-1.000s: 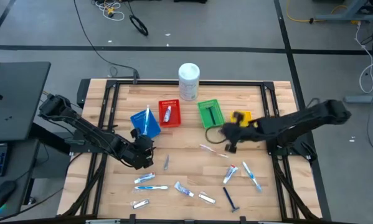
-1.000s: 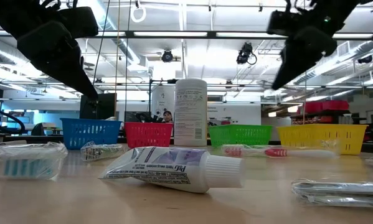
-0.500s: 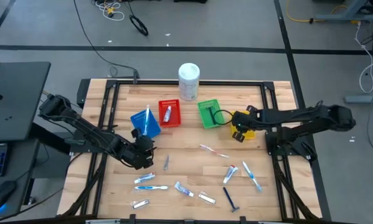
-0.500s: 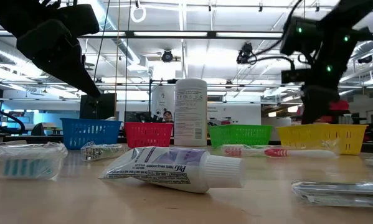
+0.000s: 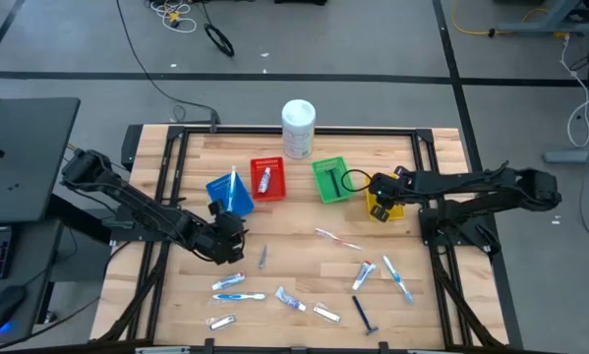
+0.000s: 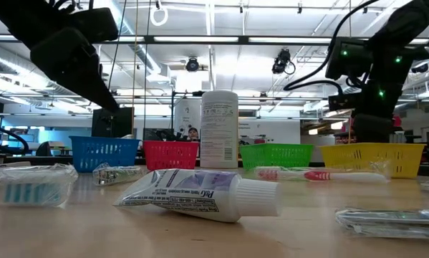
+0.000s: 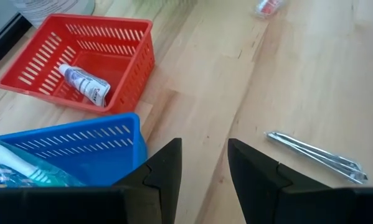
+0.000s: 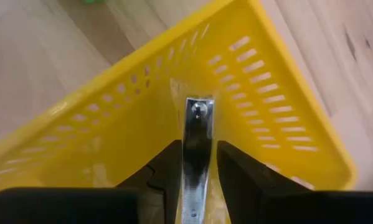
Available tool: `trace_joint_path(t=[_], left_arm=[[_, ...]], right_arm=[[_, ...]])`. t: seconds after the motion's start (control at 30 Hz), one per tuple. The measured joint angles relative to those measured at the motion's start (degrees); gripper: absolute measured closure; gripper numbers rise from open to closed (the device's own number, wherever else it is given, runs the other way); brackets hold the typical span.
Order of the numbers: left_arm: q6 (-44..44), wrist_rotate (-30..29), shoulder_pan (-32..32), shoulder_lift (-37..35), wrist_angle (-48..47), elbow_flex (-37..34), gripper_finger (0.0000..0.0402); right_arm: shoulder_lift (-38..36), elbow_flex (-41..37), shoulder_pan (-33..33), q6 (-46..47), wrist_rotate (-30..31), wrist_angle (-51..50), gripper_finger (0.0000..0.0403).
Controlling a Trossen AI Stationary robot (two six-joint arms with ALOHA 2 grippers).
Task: Pick & Place Travel size toiletries
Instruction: Put the nail cutter into the yellow bin, then put the blue toothbrush into the blue bin
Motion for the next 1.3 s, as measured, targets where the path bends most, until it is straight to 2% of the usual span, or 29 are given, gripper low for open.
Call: trace_joint_path(t=[0.23, 0.43, 0.6, 0.77, 1.0, 1.13, 1.3], left_arm=[[2.7, 1.8, 1.4, 0.0, 2.4, 0.0, 0.0264], [2.9, 2.8, 1.7, 0.0, 4.3, 0.0, 0.0264], [2.8, 2.6, 1.7, 0.0, 5.6, 0.0, 0.0264], [2.2, 1.7, 1.7, 0.0, 5.8, 0.0, 0.0264], [4.4, -5.3, 1.7, 0.0, 5.4, 2.8, 0.0264], [5.2, -2.4, 1.7, 0.0, 6.5, 4.1, 0.0264], [3.7, 1.9, 1.4, 0.1, 8.9, 4.1, 0.0264]], right_arm=[[0.0, 1.4, -0.1, 1.6, -2.0, -1.6, 0.0272], [0.0, 7.0, 0.8, 2.2, -2.1, -6.4, 0.0261], [0.0, 12.3, 2.8, 3.5, -2.0, -5.9, 0.0261], [0.0, 13.9, 5.8, 6.1, -2.8, 3.8, 0.0261], [0.0, 14.0, 9.5, 1.0, -15.0, 22.5, 0.0261], [0.0, 14.0, 11.6, -2.8, -22.1, 28.6, 0.026], [1.3, 14.0, 14.2, -4.5, -23.0, 29.5, 0.026]])
